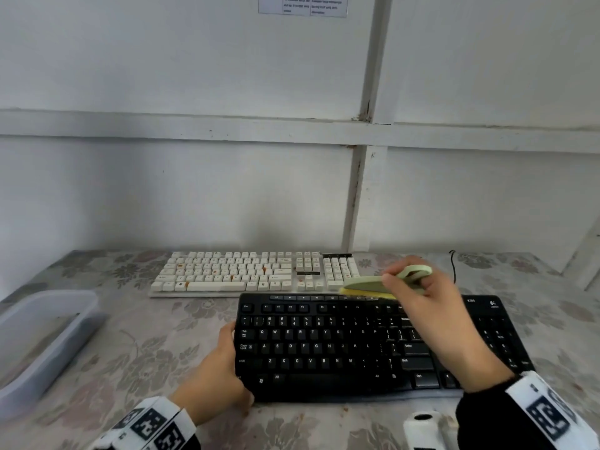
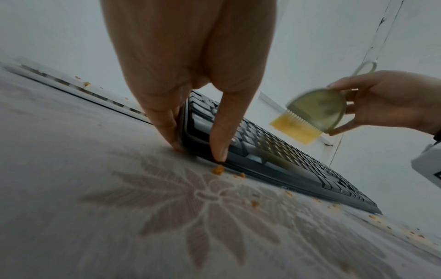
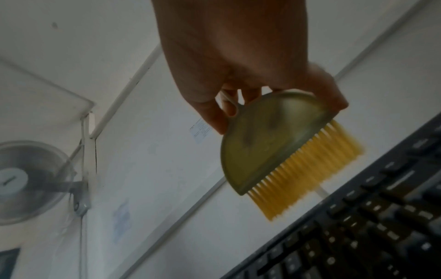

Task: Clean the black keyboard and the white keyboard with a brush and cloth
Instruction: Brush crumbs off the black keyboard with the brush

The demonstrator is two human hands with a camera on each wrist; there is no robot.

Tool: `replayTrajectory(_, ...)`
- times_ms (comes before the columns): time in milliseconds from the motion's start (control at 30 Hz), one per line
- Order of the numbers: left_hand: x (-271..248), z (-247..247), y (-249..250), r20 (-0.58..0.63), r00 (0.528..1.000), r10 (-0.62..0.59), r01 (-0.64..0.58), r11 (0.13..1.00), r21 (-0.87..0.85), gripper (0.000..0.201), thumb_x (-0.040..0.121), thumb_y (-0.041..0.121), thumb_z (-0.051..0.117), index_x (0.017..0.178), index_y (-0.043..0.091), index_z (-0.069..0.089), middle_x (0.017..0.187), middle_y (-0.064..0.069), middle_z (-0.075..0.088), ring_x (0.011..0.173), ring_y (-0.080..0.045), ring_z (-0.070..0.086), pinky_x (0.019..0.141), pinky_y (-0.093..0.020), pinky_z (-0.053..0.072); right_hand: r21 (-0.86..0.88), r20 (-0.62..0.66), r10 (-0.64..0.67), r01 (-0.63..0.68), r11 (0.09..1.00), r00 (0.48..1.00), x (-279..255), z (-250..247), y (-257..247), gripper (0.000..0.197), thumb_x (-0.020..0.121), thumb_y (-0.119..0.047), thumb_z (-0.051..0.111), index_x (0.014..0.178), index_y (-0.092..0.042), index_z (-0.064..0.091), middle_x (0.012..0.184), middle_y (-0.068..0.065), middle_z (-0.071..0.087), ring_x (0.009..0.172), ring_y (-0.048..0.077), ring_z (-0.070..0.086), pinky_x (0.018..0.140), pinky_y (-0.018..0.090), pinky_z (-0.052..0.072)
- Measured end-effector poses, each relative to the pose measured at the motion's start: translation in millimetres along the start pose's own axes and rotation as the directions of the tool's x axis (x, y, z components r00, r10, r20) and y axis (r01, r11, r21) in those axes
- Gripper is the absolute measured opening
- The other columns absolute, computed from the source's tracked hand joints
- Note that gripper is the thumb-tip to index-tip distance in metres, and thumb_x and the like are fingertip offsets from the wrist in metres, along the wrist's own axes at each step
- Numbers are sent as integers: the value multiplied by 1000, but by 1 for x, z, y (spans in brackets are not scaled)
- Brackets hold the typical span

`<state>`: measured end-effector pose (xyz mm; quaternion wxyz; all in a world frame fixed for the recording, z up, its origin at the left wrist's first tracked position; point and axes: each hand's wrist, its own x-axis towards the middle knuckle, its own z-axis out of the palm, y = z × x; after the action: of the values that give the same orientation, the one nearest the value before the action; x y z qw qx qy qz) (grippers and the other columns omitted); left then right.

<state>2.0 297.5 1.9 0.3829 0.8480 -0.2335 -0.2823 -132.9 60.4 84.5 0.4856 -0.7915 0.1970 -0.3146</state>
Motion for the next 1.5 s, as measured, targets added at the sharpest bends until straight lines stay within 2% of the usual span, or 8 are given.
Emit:
replayTrajectory(167,-1,0,0,-6,1000,-8,8,1000,-1,105,64,-5,69,137,31,3,95,-3,63,85,-14,62,61,-16,46,-24,23,104,-103,994,994,2,-4,9,11,90,-14,60,82,-20,65,80,-2,65,72,14,58,62,22,42)
replayTrajectory(300,-2,1,0,-7,1000,4,-4,1000,-3,102,64,-5,67,136,32,4,94,-3,63,85,-14,62,61,-16,46,-383,-165,2,-66,921,986,8,-20,13,16,90,-21,57,76,-28,57,72,0,62,73,26,57,64,34,49)
replayTrajectory(467,-1,0,-1,-14,1000,3,-3,1000,-3,103,64,-4,66,136,32,3,93,-2,63,82,-14,62,59,-17,46,-138,129,-112,130,982,985,-17,42,-31,14,91,-17,59,80,-25,61,65,-11,58,53,-6,55,47,9,37)
replayTrajectory(567,0,1,-1,-30,1000,9,-8,998,55,103,65,2,66,137,30,-2,90,2,62,80,-8,60,57,-14,44,-131,225,-178,211,969,958,-32,95,-38,9,89,-31,56,80,-29,56,78,-12,62,81,7,58,72,32,50)
replayTrajectory(633,2,2,-1,-50,998,27,-23,996,85,100,69,7,66,138,26,-3,85,5,61,75,-4,58,54,-12,41,-155,250,-163,205,966,955,-35,116,-41,6,89,-34,54,83,-33,53,86,-17,60,95,16,49,88,45,44)
replayTrajectory(1000,2,-1,-3,-29,999,29,-28,999,36,103,62,-2,68,137,29,4,90,2,63,80,-12,62,57,-15,45,-289,65,-69,85,954,996,-41,91,-37,5,93,-33,54,96,-36,57,77,-28,40,101,12,43,99,45,34)
replayTrajectory(1400,3,1,-4,-25,999,24,-23,999,41,104,64,-4,66,137,30,2,91,1,63,81,-12,62,58,-16,46,-143,23,-91,93,985,996,-36,84,-25,7,90,-25,59,88,-31,61,79,-25,50,95,17,47,91,49,43)
replayTrajectory(1500,3,1,-4,-34,999,30,-28,998,58,103,63,-1,67,137,28,1,93,0,63,83,-12,61,60,-17,46,-80,117,-121,131,988,986,-42,94,-34,19,90,-24,60,78,-39,57,80,-25,54,93,10,46,90,46,43)
